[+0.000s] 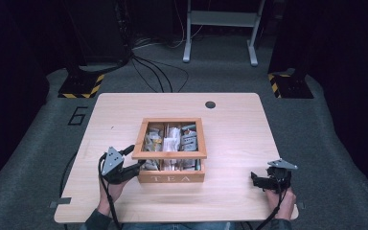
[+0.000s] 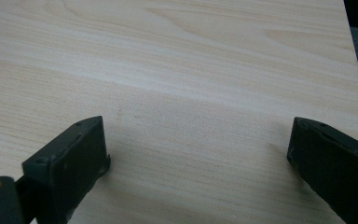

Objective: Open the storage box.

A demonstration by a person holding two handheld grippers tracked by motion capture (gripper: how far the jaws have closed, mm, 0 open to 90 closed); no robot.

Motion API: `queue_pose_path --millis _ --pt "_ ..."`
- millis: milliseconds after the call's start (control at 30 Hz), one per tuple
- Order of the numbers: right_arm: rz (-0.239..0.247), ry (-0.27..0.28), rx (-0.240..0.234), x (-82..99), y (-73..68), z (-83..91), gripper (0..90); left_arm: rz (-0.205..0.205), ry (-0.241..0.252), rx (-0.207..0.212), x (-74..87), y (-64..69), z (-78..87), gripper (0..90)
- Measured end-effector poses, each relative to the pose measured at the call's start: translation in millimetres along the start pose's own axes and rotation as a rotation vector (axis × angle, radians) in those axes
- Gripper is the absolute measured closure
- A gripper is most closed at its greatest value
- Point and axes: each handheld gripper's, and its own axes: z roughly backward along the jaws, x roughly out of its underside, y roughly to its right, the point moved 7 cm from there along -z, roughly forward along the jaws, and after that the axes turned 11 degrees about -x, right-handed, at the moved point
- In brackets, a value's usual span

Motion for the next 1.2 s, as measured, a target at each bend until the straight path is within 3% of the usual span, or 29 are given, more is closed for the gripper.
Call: queue_pose_path --millis 133,433,500,800,967,1067,1200 --pt "0.004 -0.003 -0.001 0.2 0.2 0.1 4.3 -0.018 0.008 -0.016 -8.9 -2.8 -3.9 38.4" --pt "0.000 0.001 0.000 0.0 0.1 0.1 4.6 -0.010 0.037 -0.038 -28.0 -10.8 -12.4 38.3" --pt "-0.001 0.001 0.000 -0.1 0.1 0.0 4.7 0.011 0.044 -0.030 -31.5 -11.8 -13.8 39.7" --pt "-0.001 0.000 -0.001 0.1 -0.1 0.3 5.0 -0.014 0.056 -0.057 -44.1 -16.6 -16.0 44.8" --pt "0.000 0.001 -0.001 0.0 0.1 0.3 5.1 0.004 0.028 -0.049 -46.1 -23.1 -17.6 53.8" --pt "0.000 0.001 -0.001 0.0 0.1 0.3 5.1 -0.034 0.029 -0.071 -47.4 -22.9 -17.5 54.9" --pt "0.003 0.002 0.000 0.0 0.4 0.3 5.2 -0.025 0.032 -0.072 -51.6 -24.6 -18.6 55.8"
